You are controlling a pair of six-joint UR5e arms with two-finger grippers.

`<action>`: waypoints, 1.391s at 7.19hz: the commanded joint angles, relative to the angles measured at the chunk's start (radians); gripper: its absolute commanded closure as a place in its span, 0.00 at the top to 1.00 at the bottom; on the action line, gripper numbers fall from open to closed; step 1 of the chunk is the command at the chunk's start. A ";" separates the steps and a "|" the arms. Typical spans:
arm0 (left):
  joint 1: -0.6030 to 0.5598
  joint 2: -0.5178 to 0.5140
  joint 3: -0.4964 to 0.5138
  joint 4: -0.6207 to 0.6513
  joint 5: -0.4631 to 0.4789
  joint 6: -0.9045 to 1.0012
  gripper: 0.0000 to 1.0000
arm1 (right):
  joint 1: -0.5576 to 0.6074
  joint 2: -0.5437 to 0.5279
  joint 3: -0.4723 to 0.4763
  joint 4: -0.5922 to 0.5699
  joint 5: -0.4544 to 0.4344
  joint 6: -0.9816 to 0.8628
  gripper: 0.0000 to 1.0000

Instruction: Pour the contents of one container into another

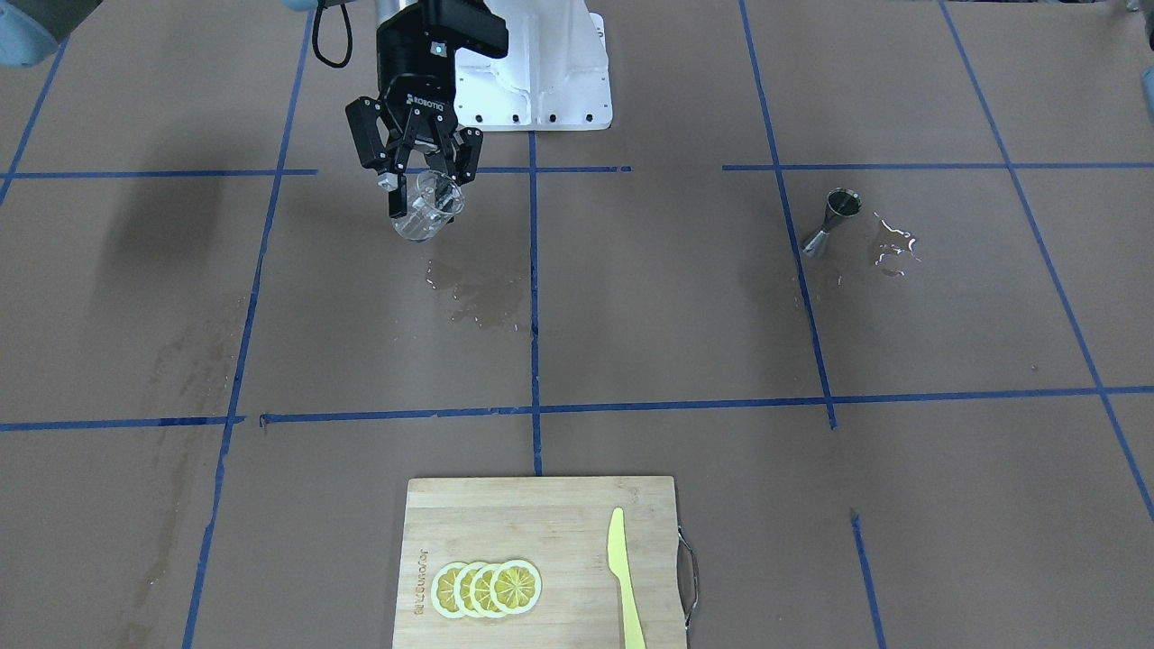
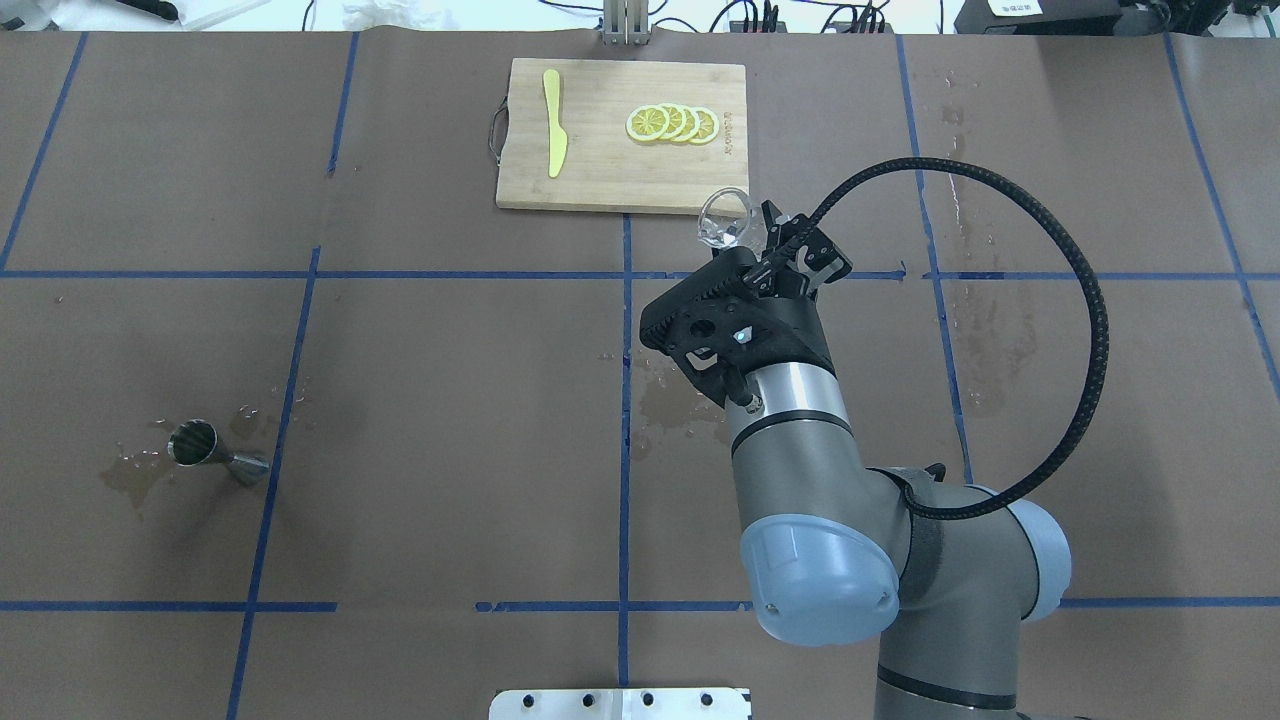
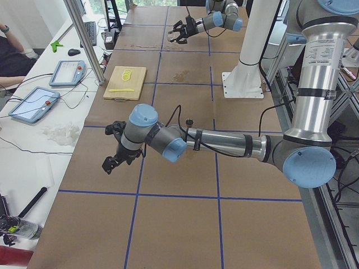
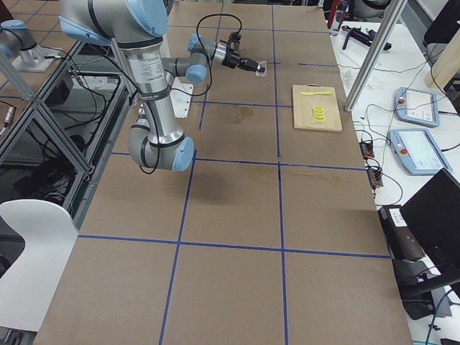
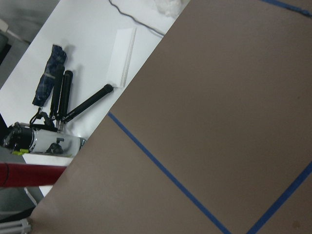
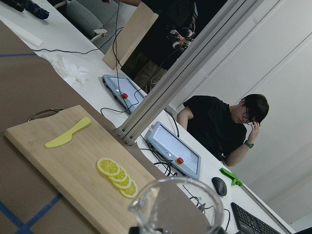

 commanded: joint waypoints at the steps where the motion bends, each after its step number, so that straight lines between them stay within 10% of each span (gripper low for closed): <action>1: -0.006 -0.008 0.092 0.096 -0.010 -0.008 1.00 | 0.000 0.000 0.000 0.001 0.001 0.010 0.00; 3: -0.069 -0.013 0.068 0.419 -0.293 -0.014 1.00 | 0.000 0.000 0.000 0.001 0.001 0.039 0.00; 7: -0.149 -0.001 -0.002 0.535 -0.350 -0.089 1.00 | 0.000 -0.008 0.000 0.002 0.003 0.138 0.00; 10: -0.144 -0.013 -0.011 0.527 -0.297 -0.109 1.00 | 0.000 -0.158 -0.002 0.288 0.004 0.144 0.00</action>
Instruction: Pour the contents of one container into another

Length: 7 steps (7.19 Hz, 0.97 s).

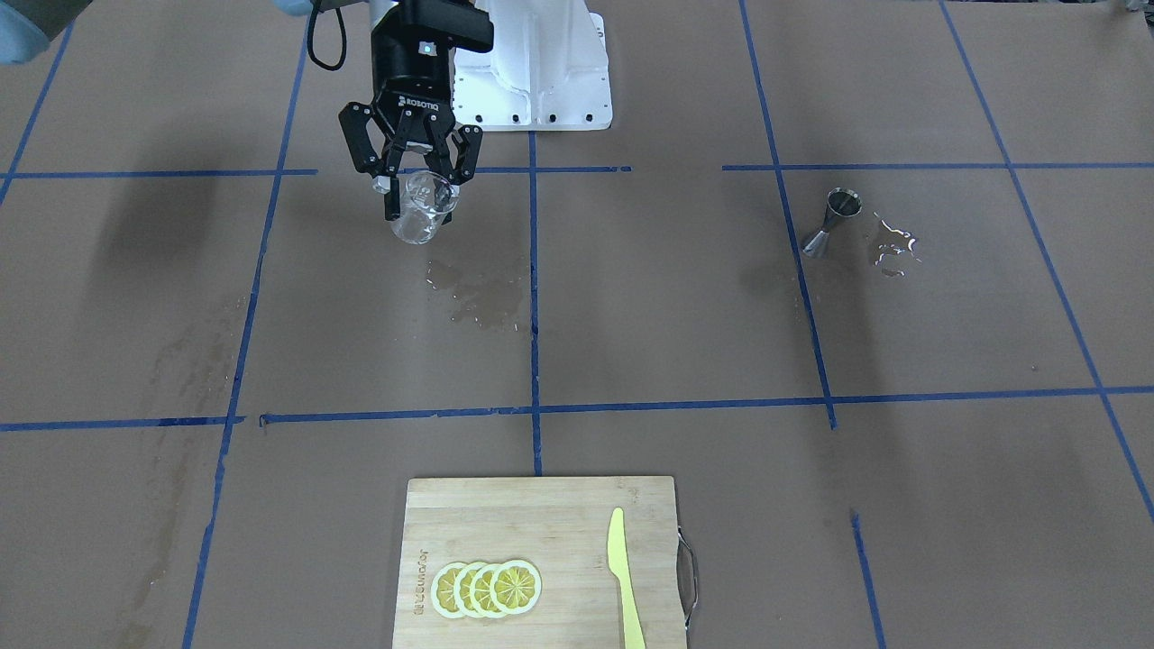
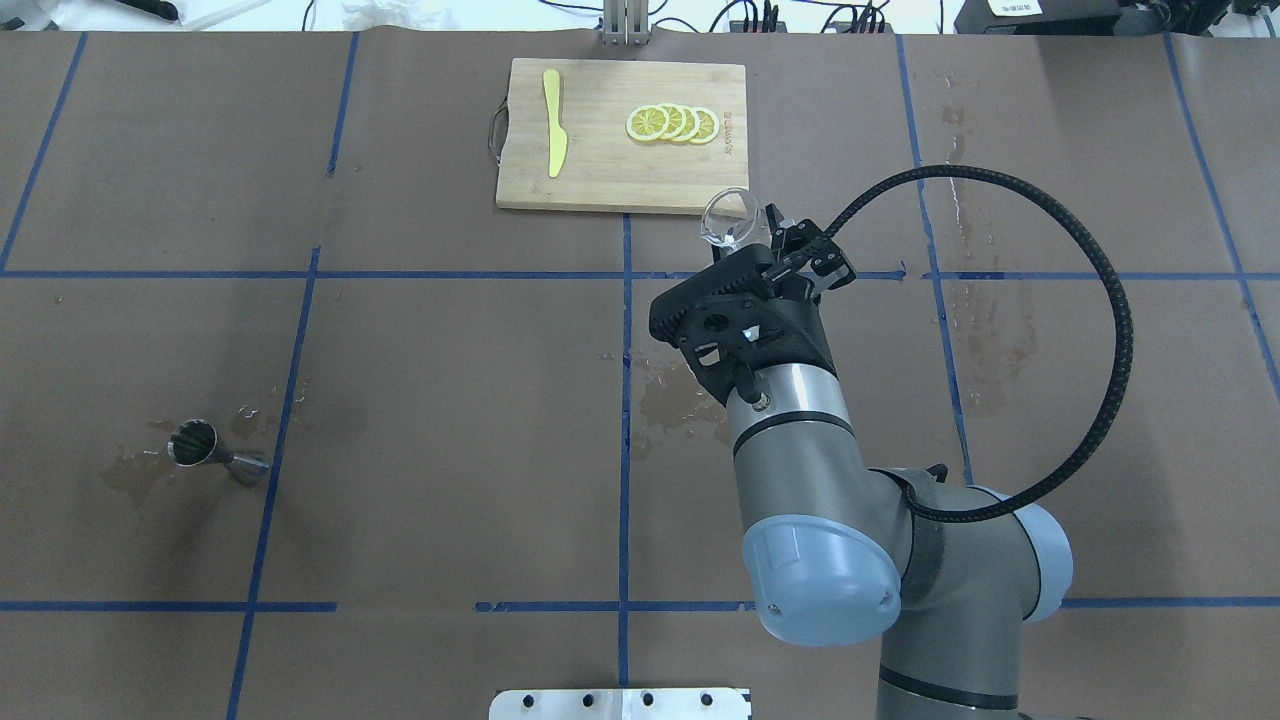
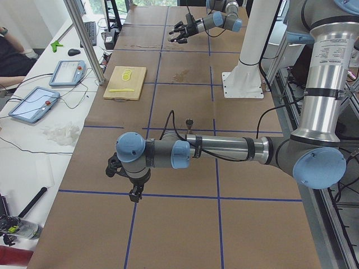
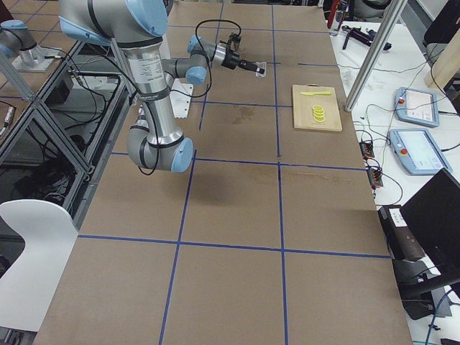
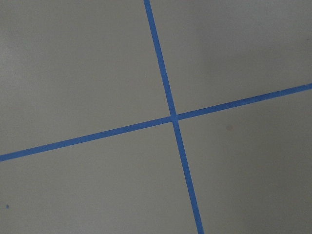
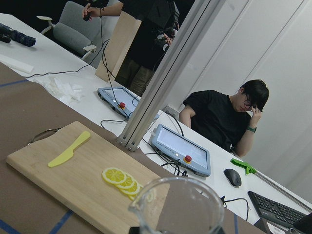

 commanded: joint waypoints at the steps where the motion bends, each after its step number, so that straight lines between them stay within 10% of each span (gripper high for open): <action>1: 0.002 -0.001 -0.003 -0.002 0.015 -0.005 1.00 | 0.000 -0.125 -0.003 0.190 0.001 0.003 0.00; 7: 0.002 -0.002 -0.010 -0.004 0.015 -0.005 1.00 | 0.000 -0.389 -0.118 0.579 -0.009 0.209 0.00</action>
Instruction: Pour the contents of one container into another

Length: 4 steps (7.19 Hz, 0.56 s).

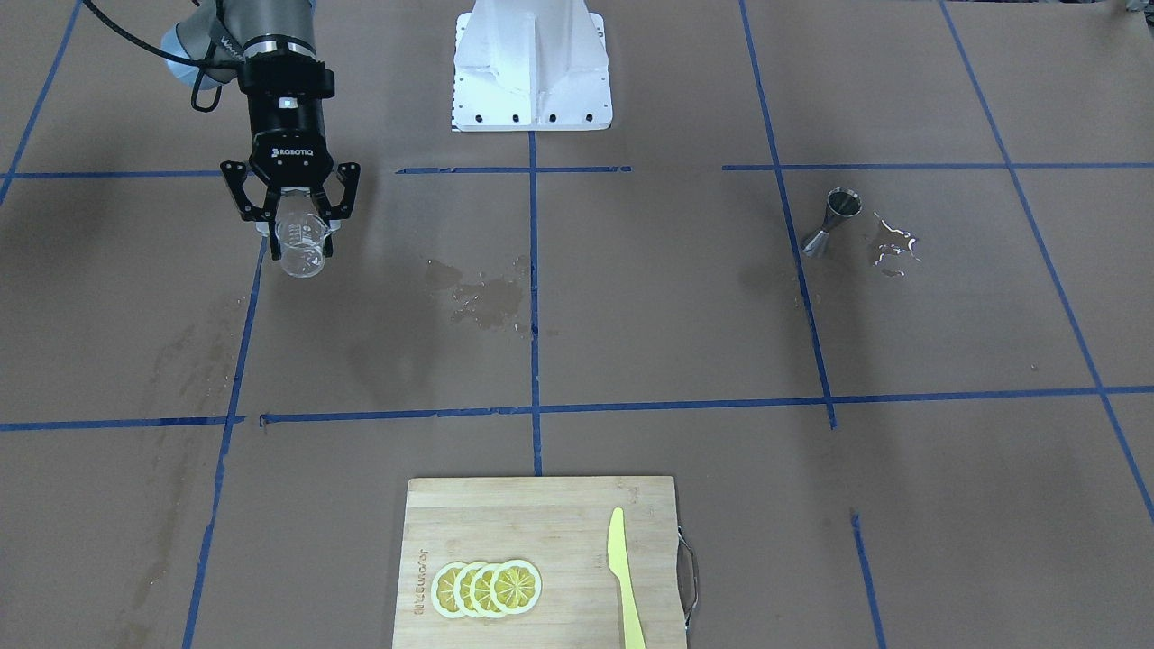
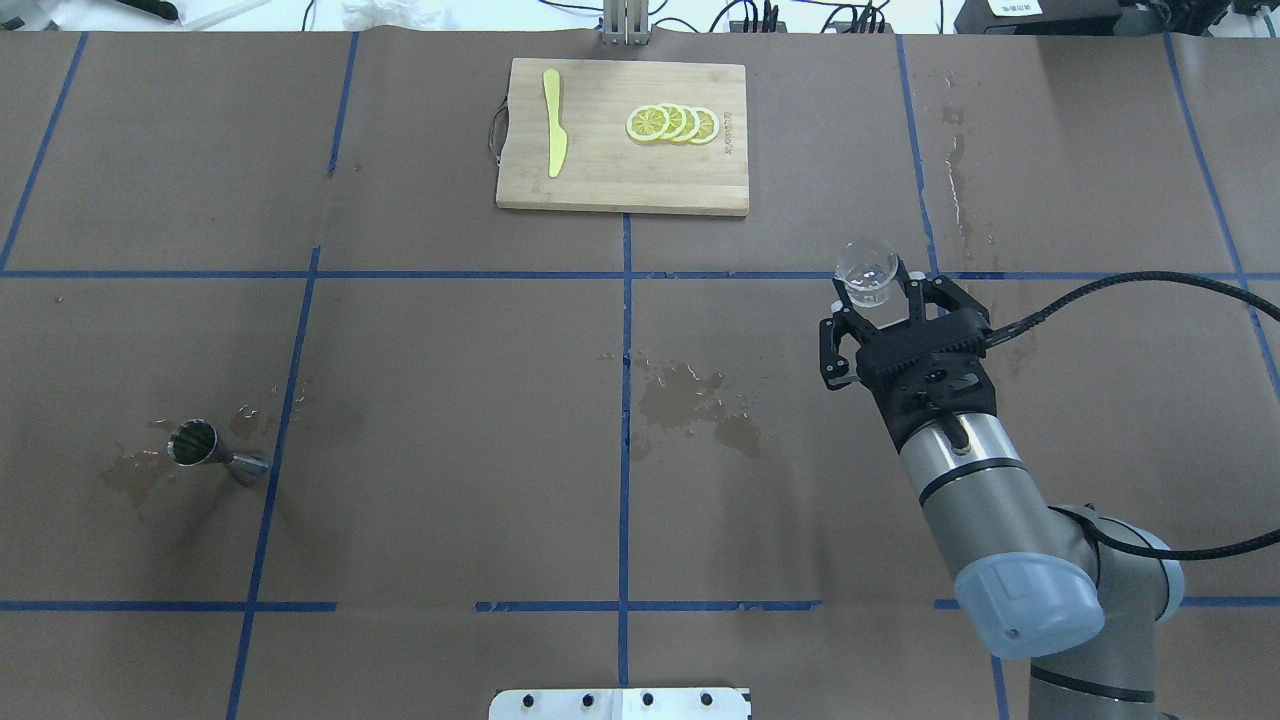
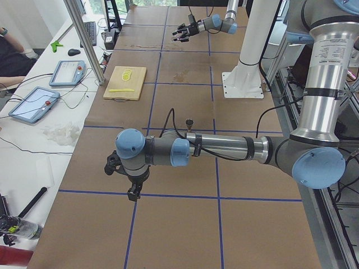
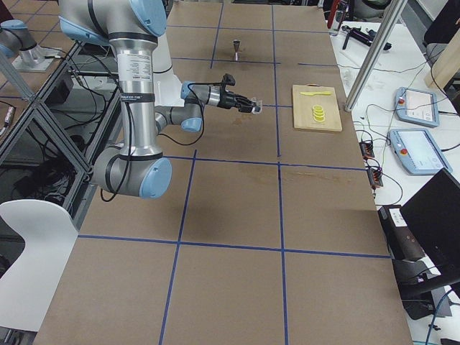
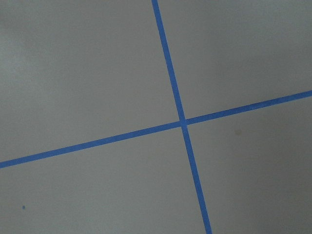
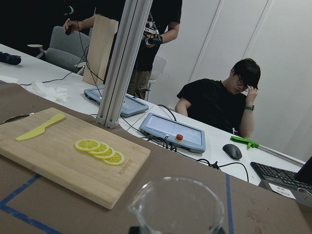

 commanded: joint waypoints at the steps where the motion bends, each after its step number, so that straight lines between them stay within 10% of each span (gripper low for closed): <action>1: 0.000 -0.002 -0.005 0.000 0.000 0.000 1.00 | 0.000 -0.070 -0.038 0.021 -0.001 0.194 0.00; 4: 0.002 -0.002 -0.005 0.000 0.000 0.000 1.00 | 0.000 -0.113 -0.127 0.026 0.008 0.359 0.00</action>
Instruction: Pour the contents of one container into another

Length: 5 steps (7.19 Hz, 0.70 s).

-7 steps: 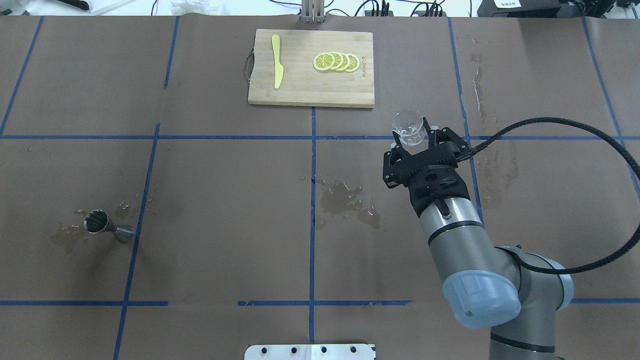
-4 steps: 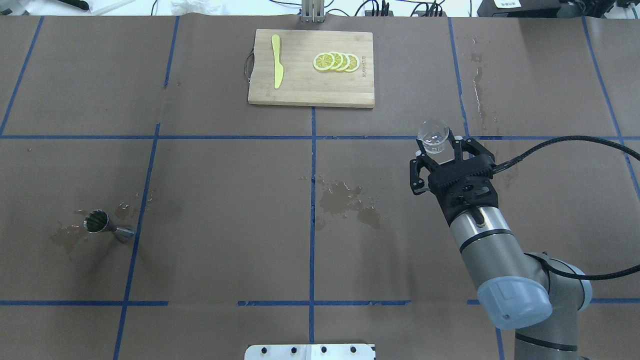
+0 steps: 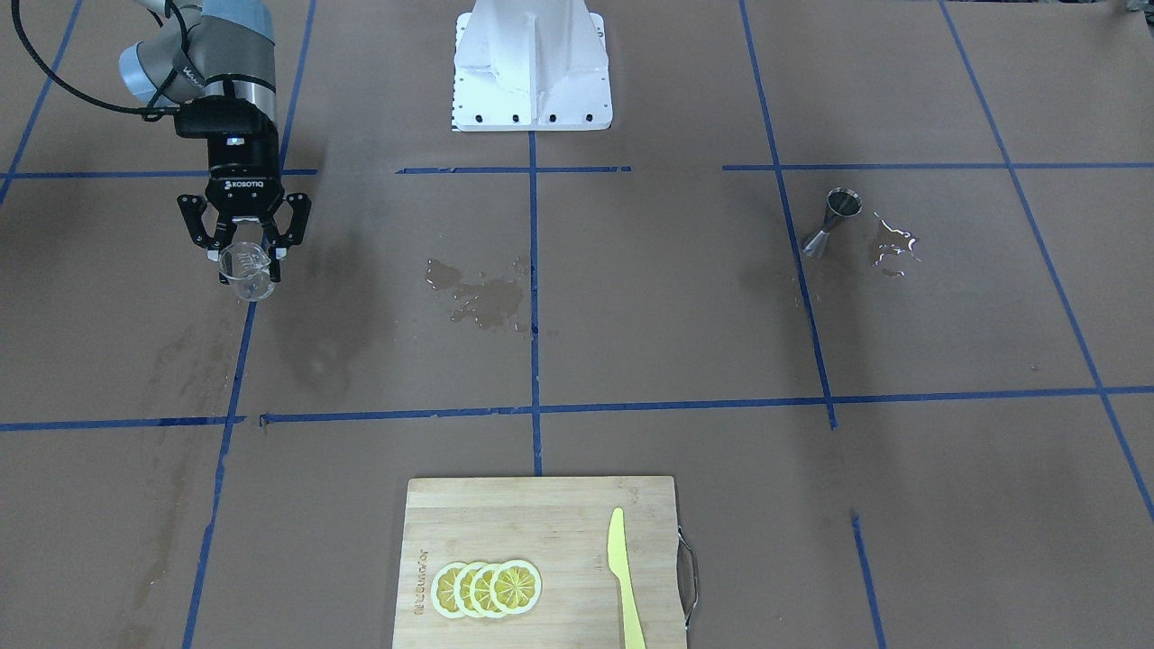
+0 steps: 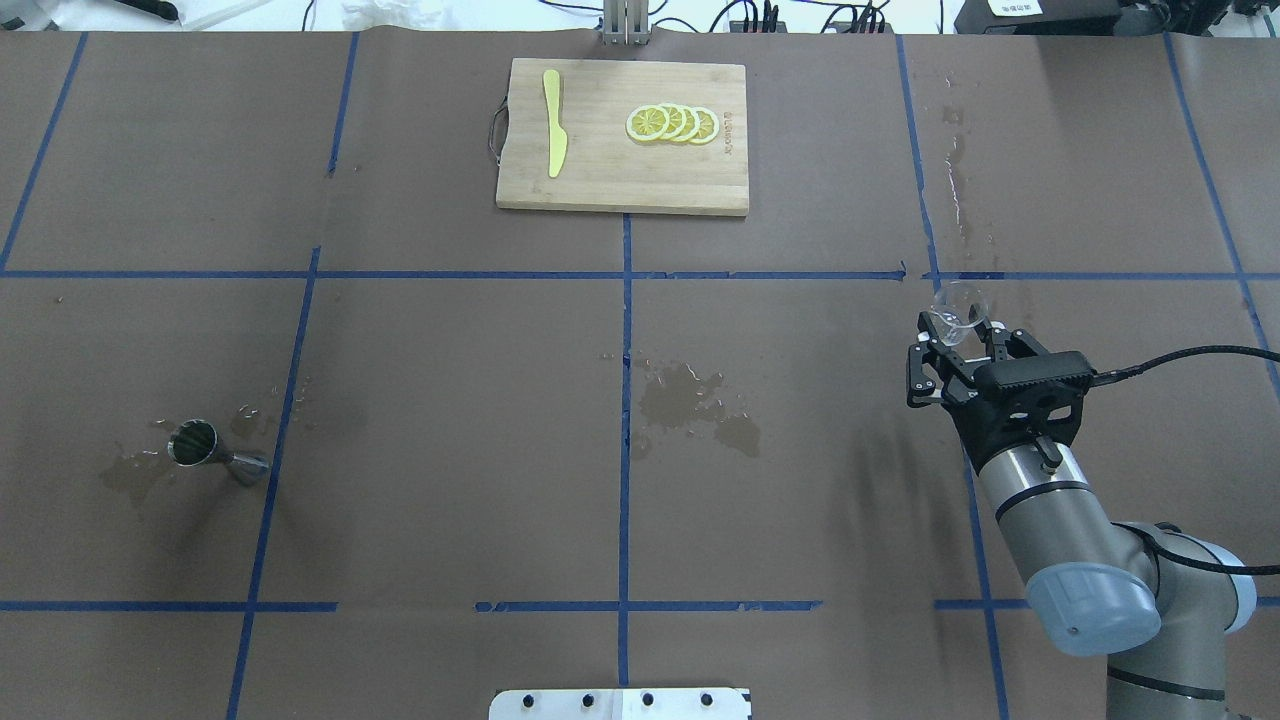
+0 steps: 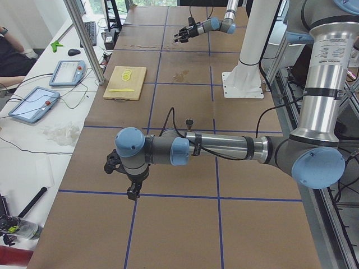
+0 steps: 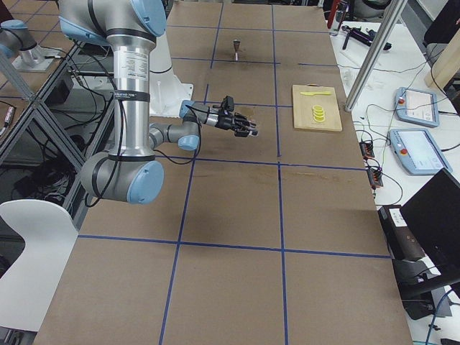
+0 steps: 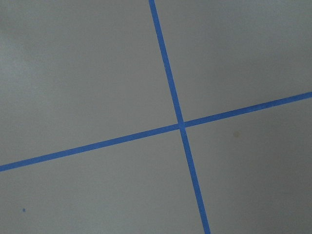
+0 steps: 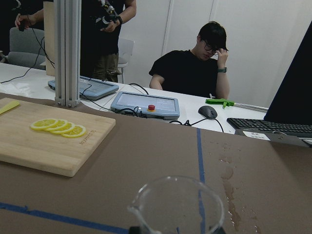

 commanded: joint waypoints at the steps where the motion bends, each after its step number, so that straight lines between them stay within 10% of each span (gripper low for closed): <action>1: 0.000 -0.001 -0.002 0.000 -0.002 0.000 1.00 | -0.001 -0.011 -0.073 0.006 0.003 0.117 0.00; 5: 0.000 -0.003 -0.003 -0.002 -0.002 0.002 1.00 | -0.008 -0.020 -0.142 0.007 0.034 0.216 0.00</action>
